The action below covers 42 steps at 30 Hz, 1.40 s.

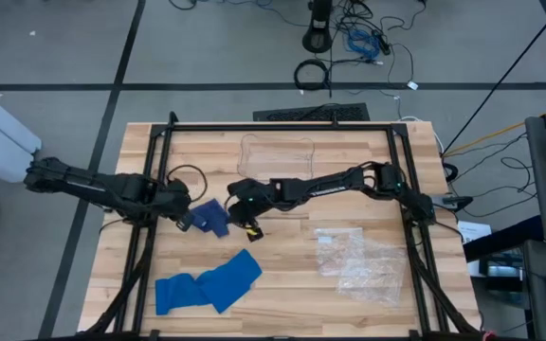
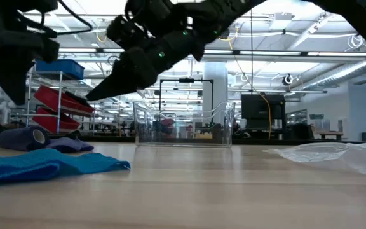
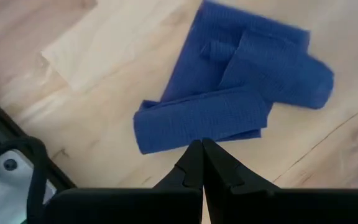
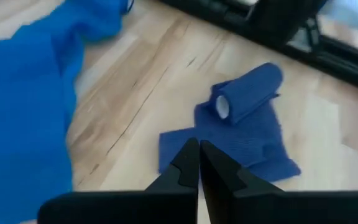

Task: Roll bandage
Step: Roll the purple bandage

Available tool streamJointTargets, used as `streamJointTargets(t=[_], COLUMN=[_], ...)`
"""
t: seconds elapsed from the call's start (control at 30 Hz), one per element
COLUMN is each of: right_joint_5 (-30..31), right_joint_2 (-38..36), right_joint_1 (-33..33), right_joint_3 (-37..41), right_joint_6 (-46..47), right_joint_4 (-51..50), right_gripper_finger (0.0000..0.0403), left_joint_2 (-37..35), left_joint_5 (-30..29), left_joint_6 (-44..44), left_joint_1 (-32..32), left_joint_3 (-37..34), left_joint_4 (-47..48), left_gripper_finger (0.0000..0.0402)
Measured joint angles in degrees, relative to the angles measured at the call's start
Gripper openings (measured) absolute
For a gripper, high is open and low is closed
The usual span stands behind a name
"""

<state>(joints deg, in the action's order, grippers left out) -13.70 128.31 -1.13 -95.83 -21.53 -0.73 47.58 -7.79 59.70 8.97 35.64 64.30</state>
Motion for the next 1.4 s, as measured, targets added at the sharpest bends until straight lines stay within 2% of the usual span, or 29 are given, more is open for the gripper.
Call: streamJointTargets(t=[0.1,0.2,0.43,0.6,0.87,1.03,1.2,1.33,1.4], right_joint_5=[0.11,0.13,0.20,0.20,0.20,1.50,1.93,1.63,1.92], right_joint_2=[-0.52,-0.49,0.05,0.05,0.05,0.05,0.05,-0.35,-1.22], right_joint_1=[0.00,0.02,0.02,0.07,0.07,0.07,1.03,1.48,1.29], right_joint_3=[5.27,7.66,7.91,7.87,7.87,7.85,7.85,11.83,15.40], right_joint_6=[2.20,4.46,4.51,4.40,4.38,4.30,0.63,1.84,3.18], right_joint_4=[10.07,14.58,14.19,14.10,12.38,11.16,3.89,2.90,6.25], right_gripper_finger=[0.0000,0.0000,0.0001,0.0001,0.0001,0.0002,0.0013,0.0034,0.0044], left_joint_2=[3.95,7.86,16.98,21.03,22.96,22.94,22.92,22.92,22.92], left_joint_5=[0.38,0.19,-4.51,-6.89,-3.71,-1.94,-1.21,0.35,1.41], left_joint_6=[-0.02,-0.29,-2.08,-2.10,-2.08,-4.69,-4.72,-4.51,-4.48], left_joint_1=[-0.04,-0.04,-1.16,-3.74,-7.53,-7.65,-7.59,-7.41,-7.40], left_joint_3=[0.07,0.07,0.07,-0.88,-3.65,-3.67,-3.67,-3.67,-3.67], left_joint_4=[-0.35,-0.15,2.90,3.24,-1.06,-7.62,-13.70,-16.47,-18.10], left_gripper_finger=[0.0000,0.0000,0.0000,0.0000,0.0000,0.0000,0.0000,0.0000,0.0000])
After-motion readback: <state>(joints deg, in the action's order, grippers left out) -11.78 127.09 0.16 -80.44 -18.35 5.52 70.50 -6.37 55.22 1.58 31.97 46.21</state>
